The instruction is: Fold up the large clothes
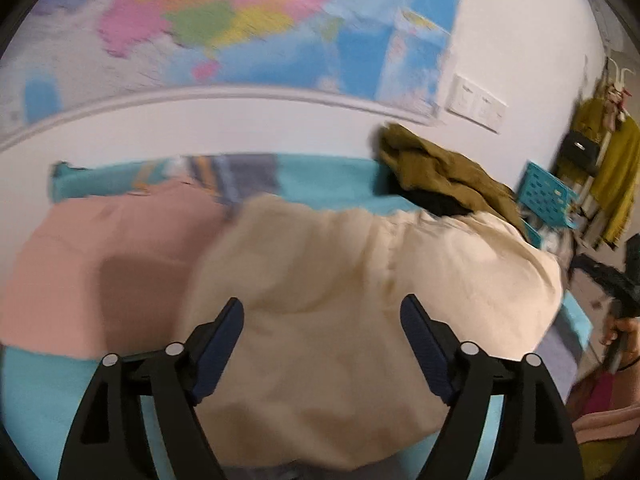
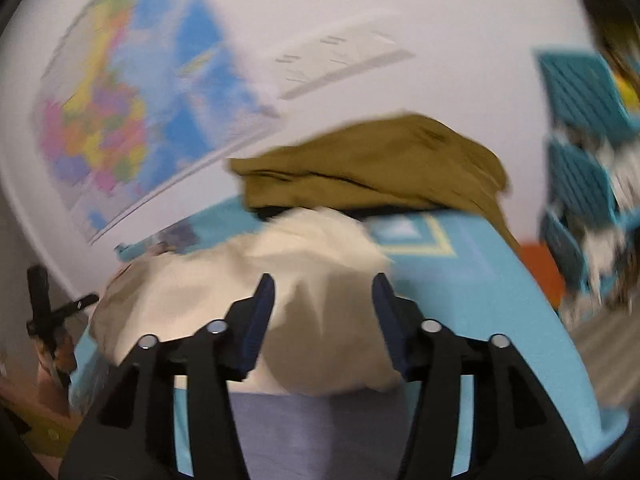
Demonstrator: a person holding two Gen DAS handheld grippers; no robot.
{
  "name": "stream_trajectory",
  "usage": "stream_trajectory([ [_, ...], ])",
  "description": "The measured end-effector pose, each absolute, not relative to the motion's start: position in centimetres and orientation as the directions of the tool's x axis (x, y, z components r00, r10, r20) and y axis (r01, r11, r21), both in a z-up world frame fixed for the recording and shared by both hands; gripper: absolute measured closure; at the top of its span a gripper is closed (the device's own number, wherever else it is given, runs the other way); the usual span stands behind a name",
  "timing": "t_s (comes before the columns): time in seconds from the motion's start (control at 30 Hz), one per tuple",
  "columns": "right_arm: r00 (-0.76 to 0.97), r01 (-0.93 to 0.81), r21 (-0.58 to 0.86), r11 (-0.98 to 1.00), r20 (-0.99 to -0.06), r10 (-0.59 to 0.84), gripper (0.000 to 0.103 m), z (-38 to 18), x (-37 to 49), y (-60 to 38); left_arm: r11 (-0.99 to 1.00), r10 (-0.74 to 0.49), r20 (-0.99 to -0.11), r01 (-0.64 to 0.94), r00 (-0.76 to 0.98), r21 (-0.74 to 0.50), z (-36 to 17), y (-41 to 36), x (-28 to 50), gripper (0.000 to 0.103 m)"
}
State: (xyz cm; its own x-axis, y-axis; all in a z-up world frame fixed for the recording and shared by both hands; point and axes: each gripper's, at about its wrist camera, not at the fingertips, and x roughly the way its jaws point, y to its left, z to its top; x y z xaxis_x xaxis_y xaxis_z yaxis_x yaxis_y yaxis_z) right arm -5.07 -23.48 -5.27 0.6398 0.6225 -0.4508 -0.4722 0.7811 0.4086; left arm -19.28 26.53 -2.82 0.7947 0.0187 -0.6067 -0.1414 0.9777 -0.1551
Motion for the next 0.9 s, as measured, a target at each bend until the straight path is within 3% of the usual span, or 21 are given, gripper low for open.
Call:
stream_trajectory([
  [0.13, 0.505, -0.651, 0.389, 0.652, -0.420, 0.754, 0.044, -4.4, -5.3, -16.9, 0.955, 0.093, -0.660, -0.254, 0.746, -0.153, -4.5, 29.4, -21.0, 0.024],
  [0.3, 0.385, -0.695, 0.376, 0.613, -0.525, 0.759, 0.044, -7.9, -3.6, -10.3, 0.927, 0.038, -0.701, -0.288, 0.712, -0.242, -7.4, 31.7, -22.6, 0.026],
  [0.37, 0.365, -0.674, 0.393, 0.626, -0.559, 0.744, 0.045, -9.5, -2.7, -9.6, 0.913, -0.033, -0.692, -0.260, 0.721, -0.314, -8.3, 32.1, -23.1, 0.049],
  [0.47, 0.357, -0.640, 0.429, 0.638, -0.570, 0.740, 0.054, -10.3, -2.0, -10.2, 0.905, -0.072, -0.713, -0.255, 0.698, -0.341, -9.5, 32.1, -22.5, 0.064],
  [0.53, 0.370, -0.632, 0.412, 0.656, -0.584, 0.723, 0.053, -9.5, -2.4, -10.2, 0.907, -0.068, -0.727, -0.261, 0.683, -0.330, -9.8, 32.0, -22.1, 0.065],
  [0.6, 0.401, -0.651, 0.367, 0.665, -0.578, 0.711, 0.045, -8.2, -3.4, -10.2, 0.904, -0.073, -0.728, -0.263, 0.681, -0.336, -9.6, 32.1, -22.1, 0.063],
  [0.67, 0.423, -0.697, 0.320, 0.642, -0.540, 0.728, 0.044, -6.1, -5.1, -9.4, 0.900, -0.064, -0.732, -0.277, 0.678, -0.335, -9.4, 32.3, -22.4, 0.053],
  [0.77, 0.371, -0.794, 0.285, 0.537, -0.474, 0.799, 0.040, -3.8, -7.0, -6.9, 0.896, -0.062, -0.731, -0.285, 0.680, -0.341, -9.2, 32.5, -22.4, 0.050],
  [0.9, 0.291, -0.862, 0.221, 0.456, -0.520, 0.803, 0.041, -4.4, -7.5, -1.3, 0.899, -0.051, -0.729, -0.287, 0.682, -0.332, -9.0, 32.3, -22.3, 0.050],
])
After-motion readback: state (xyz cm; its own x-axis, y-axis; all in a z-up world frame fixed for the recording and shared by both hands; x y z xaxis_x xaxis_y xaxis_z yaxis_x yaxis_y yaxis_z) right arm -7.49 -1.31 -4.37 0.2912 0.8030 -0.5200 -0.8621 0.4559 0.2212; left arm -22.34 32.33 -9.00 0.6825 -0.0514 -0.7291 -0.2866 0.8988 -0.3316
